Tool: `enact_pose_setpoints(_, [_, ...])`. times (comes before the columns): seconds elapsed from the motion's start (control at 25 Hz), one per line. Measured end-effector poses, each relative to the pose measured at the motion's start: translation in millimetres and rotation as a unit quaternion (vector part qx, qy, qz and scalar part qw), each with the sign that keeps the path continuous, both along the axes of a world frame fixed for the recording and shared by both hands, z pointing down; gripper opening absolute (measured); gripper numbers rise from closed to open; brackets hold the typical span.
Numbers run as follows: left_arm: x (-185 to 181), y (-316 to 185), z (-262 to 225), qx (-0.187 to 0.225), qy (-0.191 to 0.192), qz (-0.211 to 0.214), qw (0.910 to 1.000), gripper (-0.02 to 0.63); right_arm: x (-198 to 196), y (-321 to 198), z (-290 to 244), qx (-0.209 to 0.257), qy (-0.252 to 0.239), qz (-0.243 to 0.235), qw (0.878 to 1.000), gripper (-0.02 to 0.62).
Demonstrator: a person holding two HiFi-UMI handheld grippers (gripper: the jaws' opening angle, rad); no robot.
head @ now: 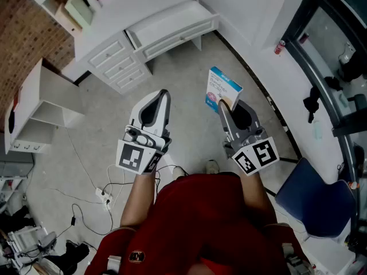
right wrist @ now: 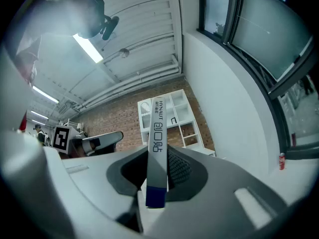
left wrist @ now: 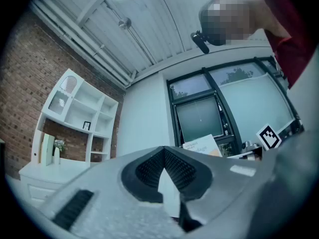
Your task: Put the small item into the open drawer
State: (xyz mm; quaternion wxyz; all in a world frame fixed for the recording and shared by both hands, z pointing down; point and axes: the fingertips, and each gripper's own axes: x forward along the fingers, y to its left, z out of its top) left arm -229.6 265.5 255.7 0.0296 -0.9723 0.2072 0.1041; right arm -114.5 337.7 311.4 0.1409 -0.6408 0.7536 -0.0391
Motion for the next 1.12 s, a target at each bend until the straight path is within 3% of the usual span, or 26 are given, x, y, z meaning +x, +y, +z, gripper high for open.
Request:
enact_pose_setpoints(0.32, [66, 28, -7, 0.017, -0.007, 0.0, 0.9998, -0.002, 56, 15, -5, 0.015, -0.015, -0.031, 0.999, 0.079])
enact_pose_setpoints(0.44, [78, 32, -4, 0.02, -0.017, -0.013, 0.9996, -0.002, 67, 20, -6, 0.022, -0.016, -0.048, 0.998, 0.08])
enact_pose_setpoints(0.64, [92, 30, 3, 0.022, -0.035, -0.018, 0.999, -0.002, 95, 20, 3, 0.011, -0.016, -0.036, 0.999, 0.08])
enact_pose_setpoints(0.96, [115, -15, 14, 0.018, -0.038, -0.011, 0.9991, -0.002, 134, -17, 9, 0.003, -0.005, -0.014, 1.0, 0.08])
enact_pose_setpoints(1.12, [128, -61, 17, 0.014, -0.021, -0.017, 0.9995, -0.002, 150, -57, 14, -0.011, 0.026, -0.011, 1.0, 0.08])
